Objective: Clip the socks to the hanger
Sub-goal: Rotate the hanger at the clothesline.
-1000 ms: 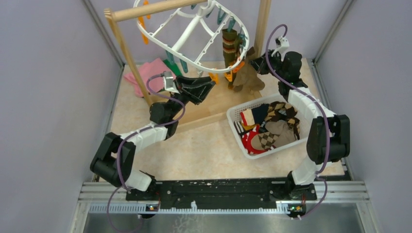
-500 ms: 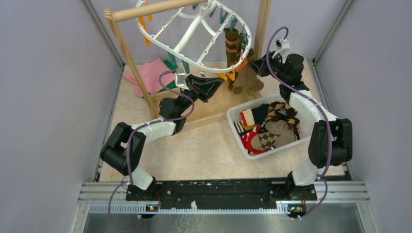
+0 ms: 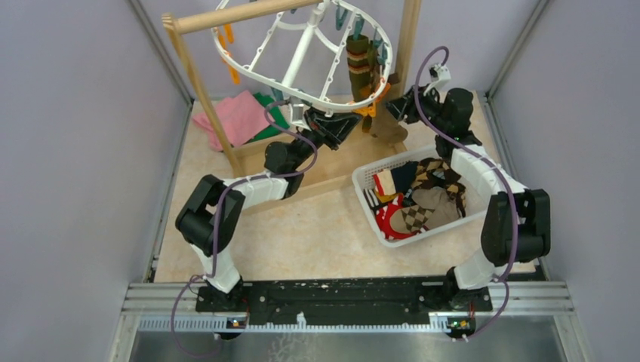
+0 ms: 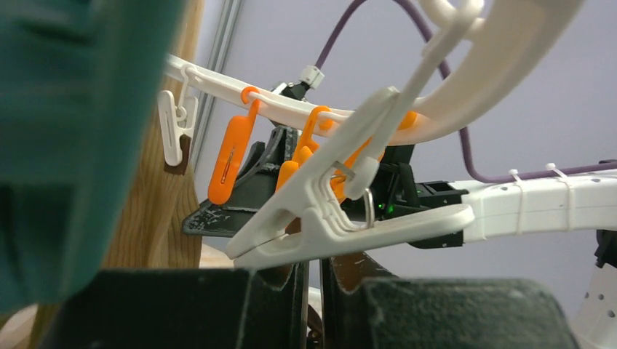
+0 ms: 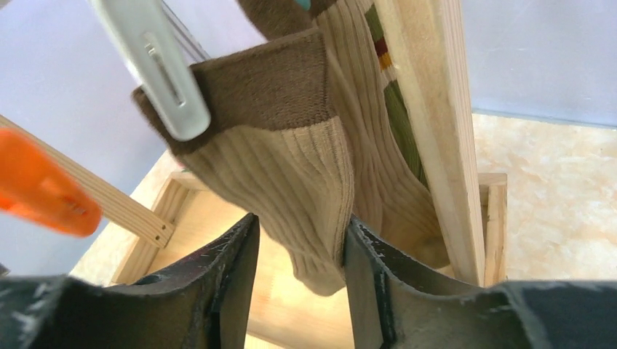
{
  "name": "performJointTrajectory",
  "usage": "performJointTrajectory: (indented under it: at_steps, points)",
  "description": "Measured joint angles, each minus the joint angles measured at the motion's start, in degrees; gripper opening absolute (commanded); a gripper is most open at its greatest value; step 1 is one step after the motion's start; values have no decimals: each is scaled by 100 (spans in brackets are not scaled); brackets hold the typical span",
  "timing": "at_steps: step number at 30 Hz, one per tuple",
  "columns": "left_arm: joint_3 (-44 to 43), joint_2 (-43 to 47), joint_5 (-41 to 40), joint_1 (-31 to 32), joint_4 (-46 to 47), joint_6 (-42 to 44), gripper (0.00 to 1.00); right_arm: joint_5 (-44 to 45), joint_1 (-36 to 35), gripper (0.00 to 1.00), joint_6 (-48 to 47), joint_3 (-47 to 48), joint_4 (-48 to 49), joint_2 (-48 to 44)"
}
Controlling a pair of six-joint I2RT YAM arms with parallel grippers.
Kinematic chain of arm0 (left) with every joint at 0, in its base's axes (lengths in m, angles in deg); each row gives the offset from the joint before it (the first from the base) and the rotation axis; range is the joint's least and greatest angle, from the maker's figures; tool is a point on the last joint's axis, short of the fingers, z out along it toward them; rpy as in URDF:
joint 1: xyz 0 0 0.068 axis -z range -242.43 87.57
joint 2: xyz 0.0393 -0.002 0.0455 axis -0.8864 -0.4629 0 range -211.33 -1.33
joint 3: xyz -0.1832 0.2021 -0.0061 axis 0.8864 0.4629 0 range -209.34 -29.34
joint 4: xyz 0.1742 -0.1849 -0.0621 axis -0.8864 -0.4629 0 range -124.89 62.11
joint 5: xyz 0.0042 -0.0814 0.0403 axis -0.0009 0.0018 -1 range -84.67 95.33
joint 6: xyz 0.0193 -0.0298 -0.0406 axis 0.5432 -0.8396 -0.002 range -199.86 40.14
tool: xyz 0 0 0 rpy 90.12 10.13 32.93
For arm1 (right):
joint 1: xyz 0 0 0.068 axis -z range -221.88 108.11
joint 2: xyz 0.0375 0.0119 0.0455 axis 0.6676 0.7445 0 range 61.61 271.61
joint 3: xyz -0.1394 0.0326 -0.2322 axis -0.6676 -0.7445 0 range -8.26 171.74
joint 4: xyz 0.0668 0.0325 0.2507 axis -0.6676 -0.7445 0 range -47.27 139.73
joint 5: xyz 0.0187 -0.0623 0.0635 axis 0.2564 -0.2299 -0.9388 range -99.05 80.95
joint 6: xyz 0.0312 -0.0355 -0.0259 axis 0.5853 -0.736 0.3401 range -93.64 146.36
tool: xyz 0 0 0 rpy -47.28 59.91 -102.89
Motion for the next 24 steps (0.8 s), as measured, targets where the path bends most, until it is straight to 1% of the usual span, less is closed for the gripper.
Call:
performJointTrajectory:
  at_steps: [5, 9, 13, 18, 21, 24]
  points:
    - [-264, -282, -114, 61, 0, -66, 12, -63, 76, 59, 37, -203, 46, -245]
    - [-463, -444, -219, 111, 4, -79, 12, -160, 190, 65, 46, -323, 98, -468]
    - [-588, -599, -321, 153, 2, -87, 12, -361, 289, 68, 31, -544, 236, -732]
    - [-603, -643, -479, 177, 2, -83, 14, -852, 380, 69, -42, -796, 374, -1014]
    - [-603, -643, -542, 186, 4, -81, 18, -1305, 417, 69, -118, -929, 442, -1193]
    - [-566, -643, -557, 188, 9, -81, 28, -1709, 420, 69, -208, -1054, 481, -1353]
